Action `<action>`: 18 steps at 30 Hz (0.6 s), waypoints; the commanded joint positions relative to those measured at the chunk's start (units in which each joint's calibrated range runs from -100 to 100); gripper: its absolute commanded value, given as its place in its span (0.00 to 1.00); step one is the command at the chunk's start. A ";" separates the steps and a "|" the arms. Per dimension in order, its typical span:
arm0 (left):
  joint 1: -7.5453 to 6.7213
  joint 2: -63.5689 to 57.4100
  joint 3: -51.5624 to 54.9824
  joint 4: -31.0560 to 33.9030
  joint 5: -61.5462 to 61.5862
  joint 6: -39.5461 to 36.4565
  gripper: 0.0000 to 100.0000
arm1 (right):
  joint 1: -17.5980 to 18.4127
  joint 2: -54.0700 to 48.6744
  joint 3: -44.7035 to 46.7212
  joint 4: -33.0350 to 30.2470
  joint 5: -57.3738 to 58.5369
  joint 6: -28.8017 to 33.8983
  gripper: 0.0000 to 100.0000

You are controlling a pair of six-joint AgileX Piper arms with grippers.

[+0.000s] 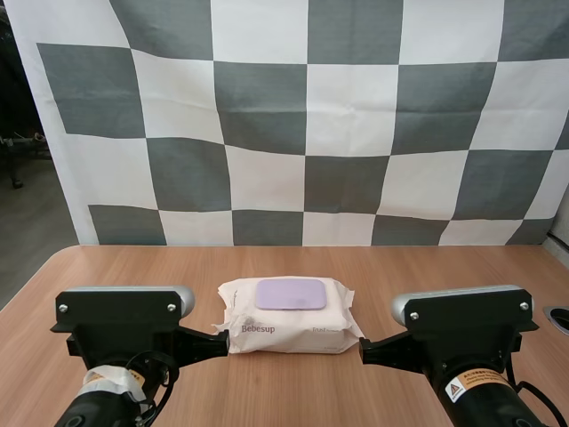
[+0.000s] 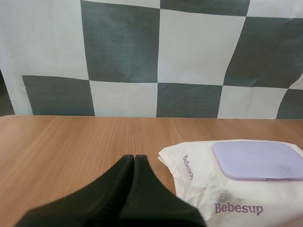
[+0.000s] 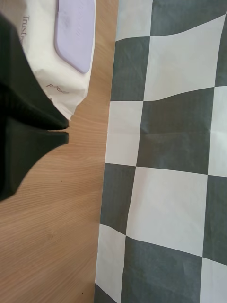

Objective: Open the wet wipes lid

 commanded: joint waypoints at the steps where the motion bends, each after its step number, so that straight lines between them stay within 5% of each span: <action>1: -0.03 0.00 0.00 -0.08 0.12 0.01 0.02 | 0.00 0.00 0.00 -0.02 0.04 -0.02 0.05; 18: -0.03 0.00 0.00 -0.11 -0.88 0.01 0.02 | 0.00 0.00 0.00 -0.02 0.04 -0.02 0.05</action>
